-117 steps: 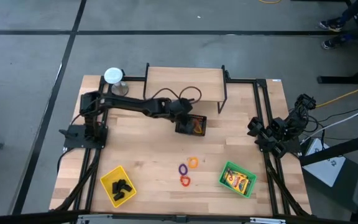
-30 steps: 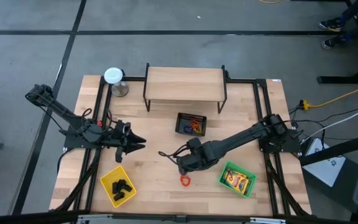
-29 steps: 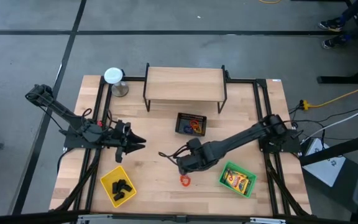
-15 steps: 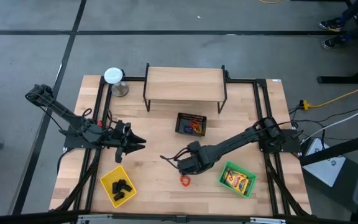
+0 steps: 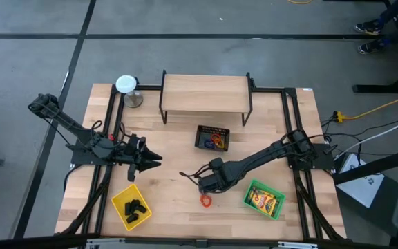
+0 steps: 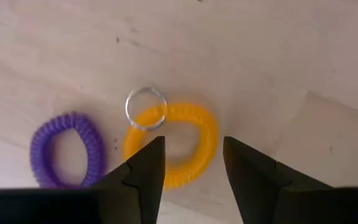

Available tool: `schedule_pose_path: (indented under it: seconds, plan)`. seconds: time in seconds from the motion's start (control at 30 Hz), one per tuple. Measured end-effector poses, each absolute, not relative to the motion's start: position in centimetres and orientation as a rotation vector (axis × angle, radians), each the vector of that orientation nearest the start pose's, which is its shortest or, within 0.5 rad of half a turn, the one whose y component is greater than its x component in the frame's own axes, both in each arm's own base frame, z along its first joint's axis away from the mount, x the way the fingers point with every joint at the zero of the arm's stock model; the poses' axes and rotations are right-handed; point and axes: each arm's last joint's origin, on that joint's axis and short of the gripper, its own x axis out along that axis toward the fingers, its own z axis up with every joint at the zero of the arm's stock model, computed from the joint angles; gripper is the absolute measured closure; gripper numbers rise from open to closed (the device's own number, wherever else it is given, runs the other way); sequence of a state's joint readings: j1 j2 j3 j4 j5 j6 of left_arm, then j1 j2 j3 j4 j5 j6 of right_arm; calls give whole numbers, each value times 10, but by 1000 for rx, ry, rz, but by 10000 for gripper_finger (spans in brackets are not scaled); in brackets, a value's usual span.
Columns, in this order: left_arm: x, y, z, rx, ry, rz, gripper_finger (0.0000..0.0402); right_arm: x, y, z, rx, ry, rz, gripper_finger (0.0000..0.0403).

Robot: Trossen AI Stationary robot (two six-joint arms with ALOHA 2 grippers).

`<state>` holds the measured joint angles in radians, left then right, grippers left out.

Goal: Pick & Place Office Desk Supplies
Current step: Put the yellow spring keychain into the black basket

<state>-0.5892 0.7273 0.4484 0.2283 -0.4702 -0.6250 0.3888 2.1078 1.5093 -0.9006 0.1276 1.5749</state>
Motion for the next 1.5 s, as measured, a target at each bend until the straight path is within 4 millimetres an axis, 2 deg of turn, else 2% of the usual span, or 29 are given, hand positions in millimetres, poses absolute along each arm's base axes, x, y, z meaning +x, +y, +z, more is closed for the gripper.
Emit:
schedule_pose_path:
  seconds: [0.43, 0.53, 0.73, 0.8, 0.9, 1.03, 1.17, 1.27, 1.4, 1.5]
  plan:
    - [147, -83, 265, -599, 80, -103, 274, 360, 138, 126, 979, 1233, -953, 247]
    - [147, -83, 264, -598, 81, -103, 274, 360, 137, 126, 986, 1228, -970, 277]
    - [147, -83, 263, -587, 98, -97, 274, 360, 134, 125, 991, 1238, -971, 379]
    - [147, -83, 262, -585, 102, -95, 274, 362, 133, 126, 998, 1232, -966, 391]
    - [147, -83, 262, -585, 101, -95, 274, 363, 131, 130, 1025, 1216, -943, 388]
    - [147, -83, 263, -589, 94, -98, 274, 372, 130, 146, 1088, 1075, -861, 396]
    - [147, -83, 263, -582, 93, -98, 274, 379, 123, 195, 1145, 812, -747, 399]
    - [147, -83, 263, -580, 92, -98, 274, 378, 113, 221, 1129, 633, -730, 400]
    - [147, -83, 264, -581, 89, -98, 274, 372, 91, 259, 1076, 467, -732, 401]
    - [147, -82, 264, -583, 86, -98, 274, 368, 68, 261, 995, 475, -811, 401]
